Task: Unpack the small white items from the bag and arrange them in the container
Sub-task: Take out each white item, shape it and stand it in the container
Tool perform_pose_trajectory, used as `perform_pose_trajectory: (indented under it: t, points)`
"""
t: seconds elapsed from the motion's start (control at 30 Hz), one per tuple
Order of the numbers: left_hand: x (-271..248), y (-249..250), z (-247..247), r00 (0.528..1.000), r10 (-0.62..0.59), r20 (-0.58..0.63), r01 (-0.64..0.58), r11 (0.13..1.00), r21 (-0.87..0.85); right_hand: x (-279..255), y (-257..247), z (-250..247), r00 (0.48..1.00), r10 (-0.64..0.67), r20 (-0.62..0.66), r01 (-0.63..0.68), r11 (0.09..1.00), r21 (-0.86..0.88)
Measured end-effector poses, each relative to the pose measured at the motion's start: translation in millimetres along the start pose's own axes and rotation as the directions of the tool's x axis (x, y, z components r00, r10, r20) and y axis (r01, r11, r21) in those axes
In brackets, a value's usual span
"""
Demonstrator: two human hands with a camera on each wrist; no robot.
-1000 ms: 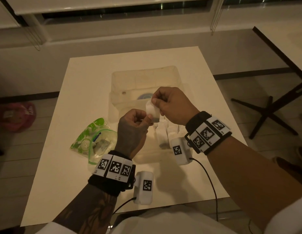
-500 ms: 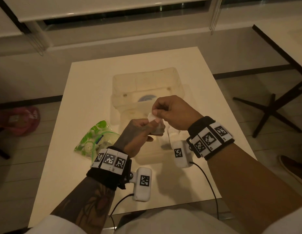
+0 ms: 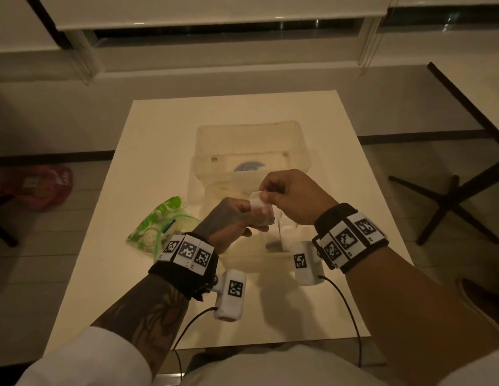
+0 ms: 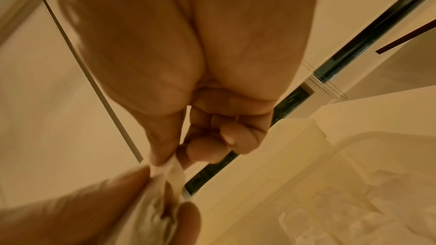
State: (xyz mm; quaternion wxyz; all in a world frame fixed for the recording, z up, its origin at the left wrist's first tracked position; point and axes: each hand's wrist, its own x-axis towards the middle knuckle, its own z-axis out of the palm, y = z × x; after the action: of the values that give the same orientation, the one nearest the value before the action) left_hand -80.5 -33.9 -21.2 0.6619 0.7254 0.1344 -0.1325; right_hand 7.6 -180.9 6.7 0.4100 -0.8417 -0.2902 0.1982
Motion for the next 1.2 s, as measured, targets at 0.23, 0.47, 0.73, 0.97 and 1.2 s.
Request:
perform_pose_trajectory:
  t: [0.23,0.47,0.73,0.97,1.2]
  points:
    - [0.4,-11.0,8.9,0.996,-0.001,-0.085,-0.001,1.000,-0.031,-1.1,4.1,2.4,1.000,0.009,-0.010,-0.009,1.000,-0.026]
    - [1.1,-15.1,8.8,0.997,0.000,-0.076,-0.001,1.000,-0.019,-0.2,9.5,4.9,0.999,0.048,-0.001,-0.048,0.999,0.013]
    - [0.5,-15.8,4.9,0.987,0.041,-0.158,-0.034,0.998,0.050,1.6,10.1,4.7,0.999,0.051,-0.004,-0.051,0.999,0.007]
    - [2.9,-16.1,5.9,0.978,0.071,-0.195,-0.054,0.995,0.088,2.3,14.5,3.6,0.998,0.064,0.008,-0.064,0.998,-0.009]
    - [0.6,-20.1,3.4,0.977,0.016,-0.214,0.000,0.997,0.073,1.9,21.2,1.3,0.998,0.061,0.007,-0.061,0.996,-0.061]
